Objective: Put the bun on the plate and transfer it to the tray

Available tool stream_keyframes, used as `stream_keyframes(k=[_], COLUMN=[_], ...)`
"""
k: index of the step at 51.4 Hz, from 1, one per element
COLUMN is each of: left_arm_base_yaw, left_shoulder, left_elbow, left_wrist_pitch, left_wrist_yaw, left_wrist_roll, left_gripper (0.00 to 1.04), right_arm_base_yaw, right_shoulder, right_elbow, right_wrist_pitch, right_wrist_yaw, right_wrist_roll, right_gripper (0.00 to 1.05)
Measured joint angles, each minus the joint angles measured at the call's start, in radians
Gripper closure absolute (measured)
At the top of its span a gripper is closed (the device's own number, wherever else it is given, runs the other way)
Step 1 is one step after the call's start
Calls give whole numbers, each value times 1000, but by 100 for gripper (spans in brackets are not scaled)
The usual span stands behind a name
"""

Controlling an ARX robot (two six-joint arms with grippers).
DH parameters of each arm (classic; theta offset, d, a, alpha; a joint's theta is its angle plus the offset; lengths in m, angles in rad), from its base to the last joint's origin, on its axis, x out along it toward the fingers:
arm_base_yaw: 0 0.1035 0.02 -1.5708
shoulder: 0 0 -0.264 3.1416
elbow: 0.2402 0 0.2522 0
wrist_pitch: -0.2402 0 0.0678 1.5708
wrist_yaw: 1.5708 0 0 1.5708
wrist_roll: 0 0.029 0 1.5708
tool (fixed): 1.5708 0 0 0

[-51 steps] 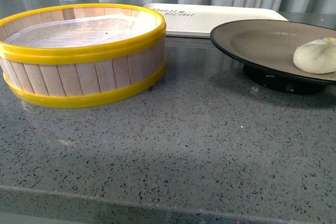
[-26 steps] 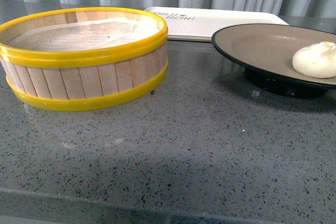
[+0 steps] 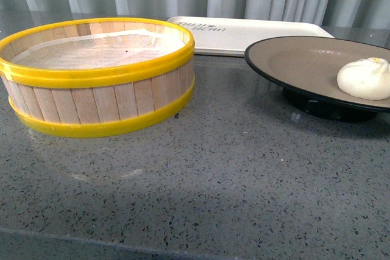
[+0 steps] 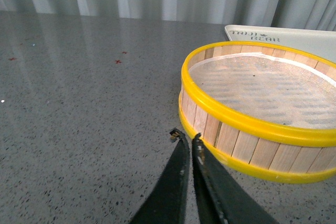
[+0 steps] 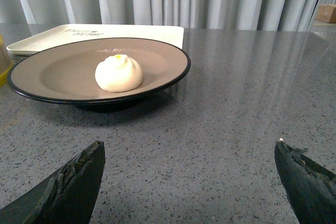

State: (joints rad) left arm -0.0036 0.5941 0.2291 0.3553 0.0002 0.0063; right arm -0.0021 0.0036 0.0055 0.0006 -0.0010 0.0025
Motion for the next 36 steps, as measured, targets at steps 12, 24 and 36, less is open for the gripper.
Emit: stream_keyframes(k=[12,24,36], left_arm_base_yaw=[2,2,2], left_shoulder=[-113,-208,-294], left_elbow=[-101,-154,-185], left_wrist_pitch=[-3,-45,-100], left_wrist_yaw=[0,0,0], left_wrist_roll=[-8,-8,-8], left_gripper=[101,101,101], right_arm_base_yaw=[0,0,0], right_shoulder=[0,0,0], right_elbow=[0,0,0], right_wrist_pitch=[0,0,0], right_wrist_yaw=[0,0,0], right_wrist_roll=[0,0,0], right_gripper=[8,8,8])
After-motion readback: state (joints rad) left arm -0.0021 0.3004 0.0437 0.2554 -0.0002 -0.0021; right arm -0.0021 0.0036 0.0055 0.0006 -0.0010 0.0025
